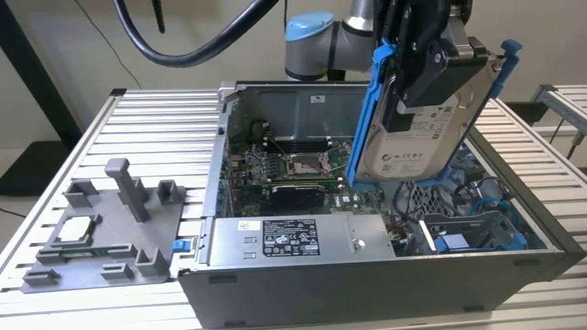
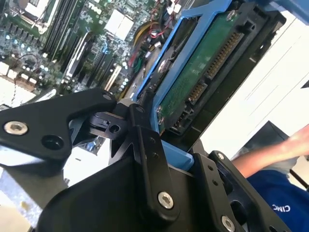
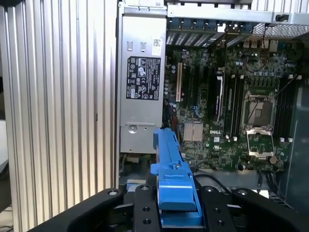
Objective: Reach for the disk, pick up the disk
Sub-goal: 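Pick up the disk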
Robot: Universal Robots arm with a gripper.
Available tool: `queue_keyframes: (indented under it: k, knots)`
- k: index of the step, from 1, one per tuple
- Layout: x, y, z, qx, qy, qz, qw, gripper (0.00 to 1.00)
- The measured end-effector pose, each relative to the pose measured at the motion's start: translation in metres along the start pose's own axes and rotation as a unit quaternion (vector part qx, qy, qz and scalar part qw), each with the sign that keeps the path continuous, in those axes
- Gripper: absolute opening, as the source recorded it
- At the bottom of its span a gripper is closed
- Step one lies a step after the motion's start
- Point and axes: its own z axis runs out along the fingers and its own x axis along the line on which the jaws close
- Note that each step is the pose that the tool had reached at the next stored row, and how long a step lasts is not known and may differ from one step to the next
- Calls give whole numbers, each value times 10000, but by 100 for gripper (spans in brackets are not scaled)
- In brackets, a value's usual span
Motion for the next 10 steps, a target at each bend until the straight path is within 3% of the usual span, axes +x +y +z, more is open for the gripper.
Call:
queue_keyframes:
  k: [4, 10]
  knots:
    - [21, -73, 21, 1, -38, 2, 10000, 0]
    - [62, -254, 54, 0, -75, 4, 10000, 0]
